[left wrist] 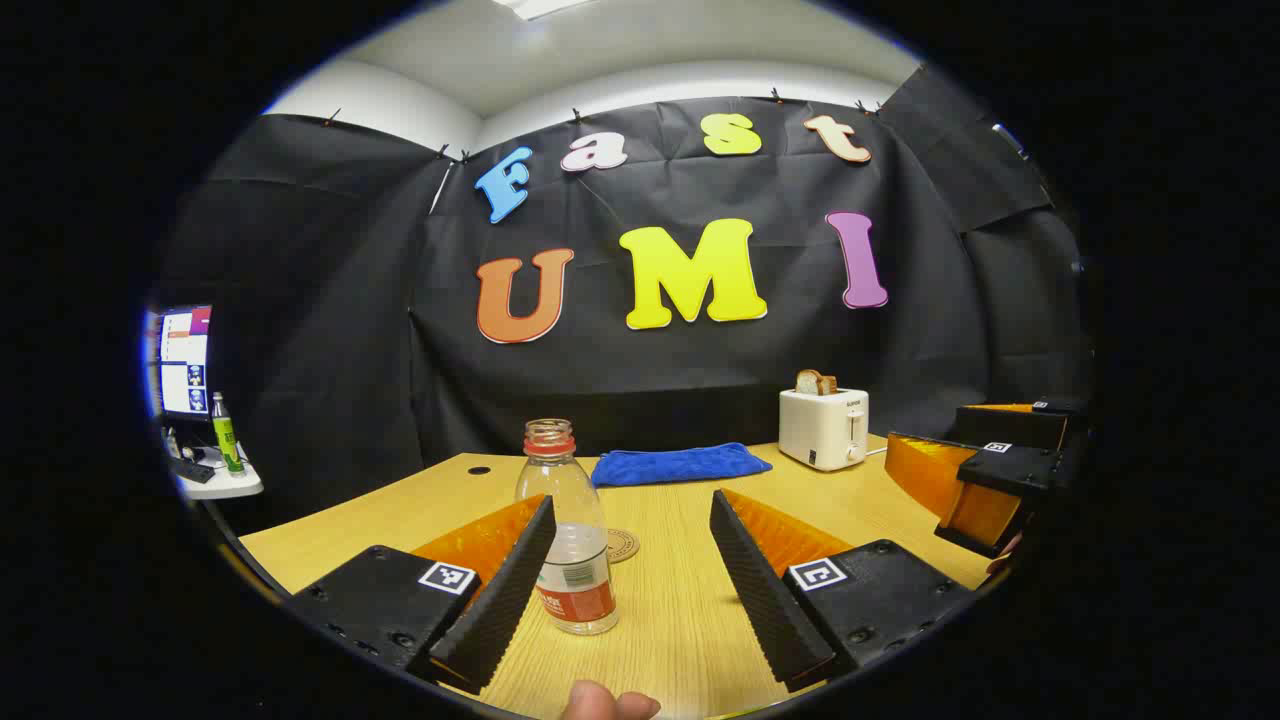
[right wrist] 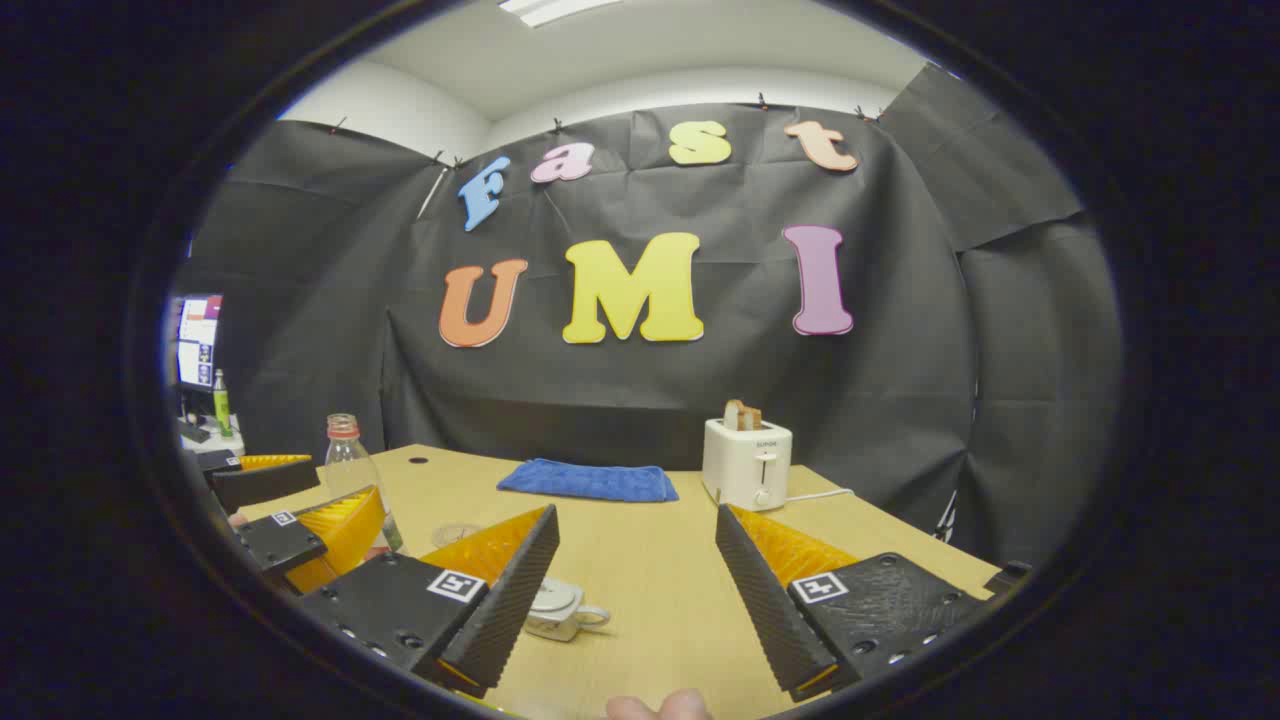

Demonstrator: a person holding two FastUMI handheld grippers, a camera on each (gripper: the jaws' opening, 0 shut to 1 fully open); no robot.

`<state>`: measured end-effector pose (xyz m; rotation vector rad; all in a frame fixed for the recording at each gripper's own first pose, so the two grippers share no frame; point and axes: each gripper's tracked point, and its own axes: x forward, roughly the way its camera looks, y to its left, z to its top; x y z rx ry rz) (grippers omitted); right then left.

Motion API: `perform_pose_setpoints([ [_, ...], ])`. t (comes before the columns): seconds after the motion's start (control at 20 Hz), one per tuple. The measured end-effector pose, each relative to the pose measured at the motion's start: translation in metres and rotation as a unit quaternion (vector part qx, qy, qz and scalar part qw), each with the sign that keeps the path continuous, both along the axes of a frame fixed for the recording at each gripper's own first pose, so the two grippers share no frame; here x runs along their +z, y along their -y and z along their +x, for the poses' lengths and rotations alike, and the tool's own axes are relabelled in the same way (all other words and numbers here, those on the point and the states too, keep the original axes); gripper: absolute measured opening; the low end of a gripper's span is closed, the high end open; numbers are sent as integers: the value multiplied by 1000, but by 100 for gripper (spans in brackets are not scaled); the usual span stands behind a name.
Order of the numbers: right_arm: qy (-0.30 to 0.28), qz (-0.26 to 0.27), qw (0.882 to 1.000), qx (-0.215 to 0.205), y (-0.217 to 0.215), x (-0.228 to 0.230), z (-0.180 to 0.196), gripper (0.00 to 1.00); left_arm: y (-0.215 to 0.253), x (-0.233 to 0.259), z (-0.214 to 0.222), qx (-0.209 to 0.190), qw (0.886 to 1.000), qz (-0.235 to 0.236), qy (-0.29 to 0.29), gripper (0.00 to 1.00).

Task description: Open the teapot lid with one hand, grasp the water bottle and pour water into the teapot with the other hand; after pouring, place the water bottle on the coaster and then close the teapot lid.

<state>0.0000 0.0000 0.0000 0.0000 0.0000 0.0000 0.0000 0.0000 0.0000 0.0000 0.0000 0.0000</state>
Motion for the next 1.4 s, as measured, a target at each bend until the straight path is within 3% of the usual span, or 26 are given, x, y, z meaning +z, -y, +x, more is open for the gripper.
perform_pose_setpoints([
  [0.85,-15,-11,1000,17,-12,-5,1,95,2,5,-7,-7,1000,16,-2,98],
  [1.4,-70,-27,995,66,-44,-56,25,98,-2,6,-12,-3,1000,-5,-10,98],
])
